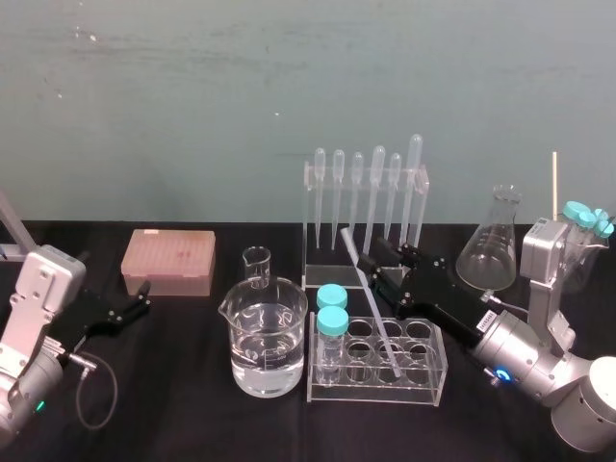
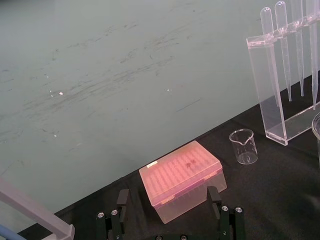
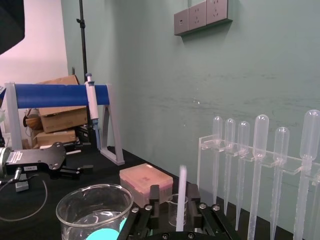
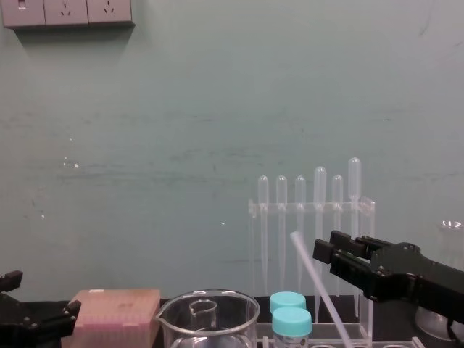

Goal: Pick up the stirring rod with one hand, then place it down.

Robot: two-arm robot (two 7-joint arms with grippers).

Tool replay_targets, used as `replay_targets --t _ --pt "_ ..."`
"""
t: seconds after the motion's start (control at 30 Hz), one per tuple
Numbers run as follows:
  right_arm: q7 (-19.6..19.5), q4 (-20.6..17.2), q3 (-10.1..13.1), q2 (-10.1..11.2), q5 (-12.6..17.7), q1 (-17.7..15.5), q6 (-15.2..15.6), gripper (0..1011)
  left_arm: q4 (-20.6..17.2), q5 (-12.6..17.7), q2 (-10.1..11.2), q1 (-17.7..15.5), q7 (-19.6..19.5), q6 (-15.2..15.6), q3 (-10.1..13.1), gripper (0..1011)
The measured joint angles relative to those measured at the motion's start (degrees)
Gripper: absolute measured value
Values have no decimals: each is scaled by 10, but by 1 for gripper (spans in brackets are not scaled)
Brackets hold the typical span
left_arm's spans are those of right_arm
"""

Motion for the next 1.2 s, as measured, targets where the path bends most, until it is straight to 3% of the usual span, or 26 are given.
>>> replay_targets --t 0.43,0.6,0.63,0.7,0.73,0.83,0.87,0.97,1.2 --pt "0 -1 1 0 1 0 1 760 0 0 0 0 0 0 0 1000" --pt "-80 -13 27 -2 -27 -6 2 907 0 0 0 0 0 0 0 1000" --pt "-124 -16 39 -2 -46 -10 2 924 0 0 0 0 0 0 0 1000" --pt "-171 -20 50 -2 -68 -15 5 969 0 0 0 0 0 0 0 1000" --pt "-219 -25 62 0 -91 -23 15 996 0 0 0 0 0 0 0 1000" --pt "-284 -30 76 3 -120 -35 44 1003 0 0 0 0 0 0 0 1000" --pt "-312 -33 83 5 -131 -44 69 1003 0 0 0 0 0 0 0 1000" --pt "-343 -37 94 6 -137 -59 115 1003 0 0 0 0 0 0 0 1000" --pt "-351 -40 105 0 -137 -73 146 1003 0 0 0 0 0 0 0 1000"
